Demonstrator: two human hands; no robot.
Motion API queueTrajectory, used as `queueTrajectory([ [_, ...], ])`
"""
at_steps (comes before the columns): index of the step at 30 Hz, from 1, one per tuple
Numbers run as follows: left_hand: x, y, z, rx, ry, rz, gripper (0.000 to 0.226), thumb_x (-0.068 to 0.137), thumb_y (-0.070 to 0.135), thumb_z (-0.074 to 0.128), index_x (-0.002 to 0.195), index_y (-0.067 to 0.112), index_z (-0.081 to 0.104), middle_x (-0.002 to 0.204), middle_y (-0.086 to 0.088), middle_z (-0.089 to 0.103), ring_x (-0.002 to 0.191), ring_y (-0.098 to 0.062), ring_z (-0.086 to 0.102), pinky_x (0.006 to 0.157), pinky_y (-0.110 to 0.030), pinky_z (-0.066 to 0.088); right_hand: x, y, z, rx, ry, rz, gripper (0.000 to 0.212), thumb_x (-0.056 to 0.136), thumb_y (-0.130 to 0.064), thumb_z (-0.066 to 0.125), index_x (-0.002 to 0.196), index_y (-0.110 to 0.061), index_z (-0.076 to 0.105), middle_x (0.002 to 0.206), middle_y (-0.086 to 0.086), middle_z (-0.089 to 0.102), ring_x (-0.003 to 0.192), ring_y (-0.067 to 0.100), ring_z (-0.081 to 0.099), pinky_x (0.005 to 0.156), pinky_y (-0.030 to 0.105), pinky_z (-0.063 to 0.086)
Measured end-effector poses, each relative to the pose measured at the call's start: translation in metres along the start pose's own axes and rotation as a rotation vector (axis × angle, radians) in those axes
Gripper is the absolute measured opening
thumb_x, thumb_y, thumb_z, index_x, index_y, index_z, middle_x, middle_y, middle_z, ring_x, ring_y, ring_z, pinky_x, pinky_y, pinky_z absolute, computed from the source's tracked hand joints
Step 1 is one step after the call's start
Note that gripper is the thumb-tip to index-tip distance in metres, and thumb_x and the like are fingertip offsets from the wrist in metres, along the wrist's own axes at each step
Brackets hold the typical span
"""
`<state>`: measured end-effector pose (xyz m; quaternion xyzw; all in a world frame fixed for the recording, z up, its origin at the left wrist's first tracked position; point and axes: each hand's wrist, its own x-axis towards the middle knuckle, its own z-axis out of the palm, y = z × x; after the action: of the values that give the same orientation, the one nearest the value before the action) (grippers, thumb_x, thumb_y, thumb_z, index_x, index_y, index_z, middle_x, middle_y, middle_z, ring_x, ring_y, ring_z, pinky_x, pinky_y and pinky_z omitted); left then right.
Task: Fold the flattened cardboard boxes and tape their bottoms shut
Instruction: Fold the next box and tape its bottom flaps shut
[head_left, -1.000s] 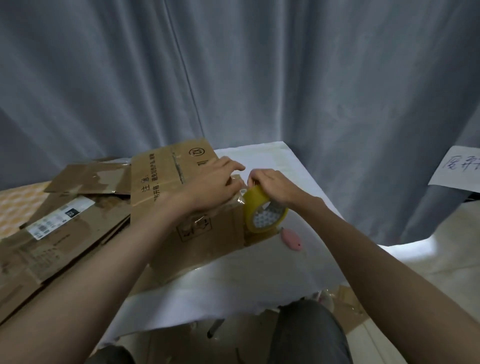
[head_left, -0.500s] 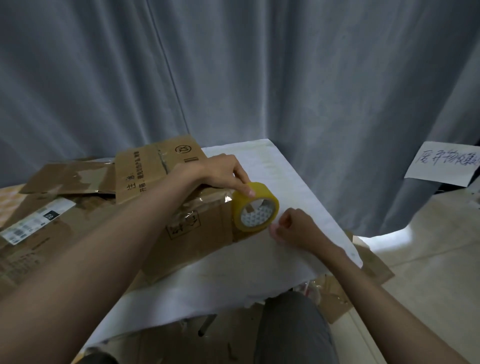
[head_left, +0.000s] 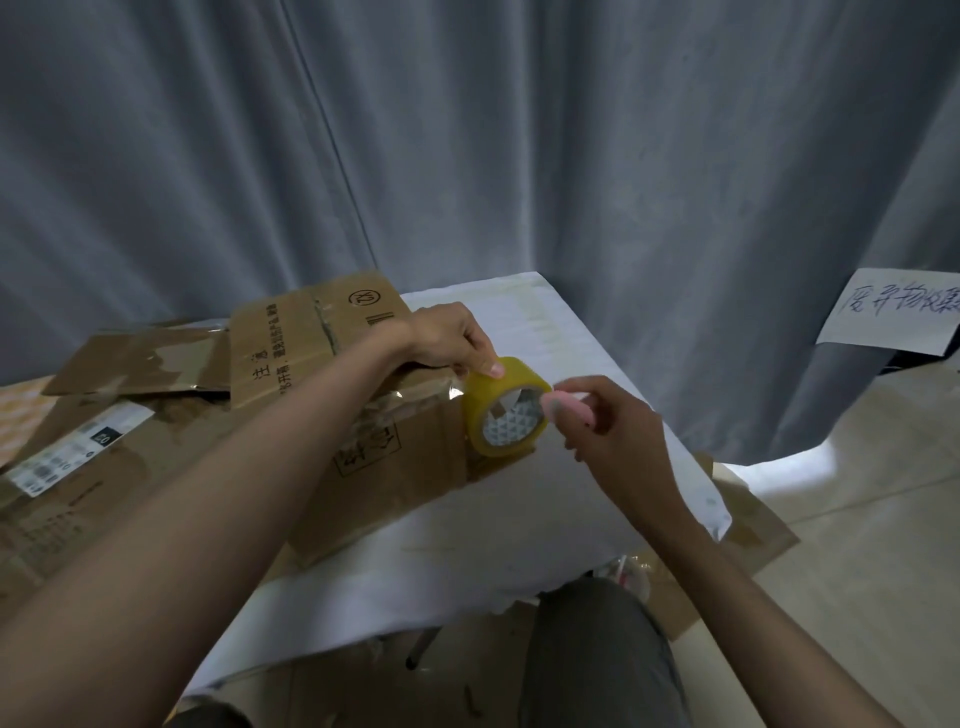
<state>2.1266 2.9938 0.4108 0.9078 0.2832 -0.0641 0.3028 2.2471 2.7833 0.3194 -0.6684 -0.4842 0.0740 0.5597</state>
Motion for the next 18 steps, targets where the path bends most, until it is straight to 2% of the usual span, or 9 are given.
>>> queueTrajectory([
  [2,0.0,-0.002,0.001,-0.014,0.007,0.005,0.033,0.06,0.059,0.074,0.083,0.037,0.077,0.075,0.018,0.073,0.073,-0.007,0.065,0.084,-0.034,0.054,0.004,-0.01,0.009,0.058,-0.037,-0.035,0.019,0.09,-0.034,0.071,0.103,-0.021,0.068,0.07,0.007,0.068,0.061,0.02,0.066,0.057,0.035,0.056],
  [3,0.0,-0.003,0.001,-0.016,0.011,0.007,0.033,0.06,0.059,0.074,0.084,0.036,0.077,0.076,0.018,0.073,0.073,-0.007,0.065,0.083,-0.034,0.054,0.007,-0.016,0.013,0.068,-0.044,-0.059,0.02,0.089,-0.035,0.071,0.102,-0.021,0.068,0.071,0.005,0.068,0.063,0.016,0.066,0.057,0.032,0.056],
  [5,-0.001,-0.004,0.001,-0.009,0.019,0.018,0.021,0.071,0.051,0.077,0.085,0.035,0.077,0.079,0.015,0.074,0.075,-0.01,0.066,0.085,-0.037,0.055,0.013,-0.026,0.02,0.068,-0.037,-0.101,0.017,0.089,-0.029,0.073,0.101,-0.018,0.069,0.075,-0.011,0.065,0.07,0.002,0.066,0.061,0.016,0.053],
  [7,0.0,-0.006,0.001,0.009,0.034,0.027,0.004,0.085,0.031,0.076,0.088,0.03,0.078,0.085,0.01,0.075,0.078,-0.012,0.068,0.089,-0.04,0.057,0.018,-0.033,0.025,0.044,-0.031,-0.103,0.014,0.089,-0.023,0.074,0.1,-0.015,0.071,0.077,-0.023,0.059,0.073,-0.006,0.062,0.063,0.005,0.047],
  [9,0.001,-0.007,0.002,0.033,0.053,0.018,0.01,0.09,0.022,0.071,0.094,0.025,0.08,0.089,0.007,0.077,0.08,-0.012,0.068,0.091,-0.042,0.057,0.022,-0.037,0.029,0.026,-0.04,-0.099,0.013,0.088,-0.022,0.075,0.098,-0.015,0.071,0.076,-0.025,0.056,0.073,-0.007,0.061,0.063,0.005,0.046],
  [12,0.001,-0.008,0.002,0.056,0.049,0.011,0.013,0.09,0.022,0.07,0.095,0.03,0.08,0.09,0.005,0.077,0.085,-0.015,0.071,0.092,-0.045,0.056,0.025,-0.04,0.033,0.008,-0.052,-0.115,0.009,0.085,-0.021,0.077,0.092,-0.02,0.07,0.072,-0.028,0.055,0.075,-0.008,0.06,0.064,0.009,0.049],
  [15,-0.001,-0.006,0.002,0.059,0.04,0.01,0.016,0.09,0.021,0.069,0.091,0.033,0.08,0.09,0.006,0.077,0.089,-0.019,0.072,0.092,-0.048,0.055,0.028,-0.042,0.033,-0.032,-0.062,-0.123,0.009,0.083,-0.017,0.077,0.091,-0.014,0.073,0.068,-0.022,0.055,0.065,-0.006,0.057,0.06,0.003,0.042],
  [17,-0.001,-0.006,0.002,0.032,0.037,0.021,0.01,0.086,0.025,0.074,0.087,0.034,0.079,0.086,0.01,0.076,0.086,-0.02,0.071,0.092,-0.047,0.055,0.03,-0.043,0.032,-0.099,-0.164,-0.132,0.009,0.084,-0.016,0.075,0.091,-0.011,0.076,0.073,-0.011,0.06,0.063,-0.004,0.054,0.059,0.002,0.041],
  [18,-0.002,-0.005,0.003,0.011,0.038,0.026,0.004,0.082,0.033,0.078,0.086,0.033,0.079,0.085,0.012,0.076,0.081,-0.019,0.07,0.092,-0.045,0.056,0.029,-0.042,0.03,-0.144,-0.259,-0.122,0.008,0.084,-0.016,0.074,0.091,-0.013,0.077,0.076,-0.006,0.063,0.064,0.0,0.055,0.058,0.004,0.041],
])
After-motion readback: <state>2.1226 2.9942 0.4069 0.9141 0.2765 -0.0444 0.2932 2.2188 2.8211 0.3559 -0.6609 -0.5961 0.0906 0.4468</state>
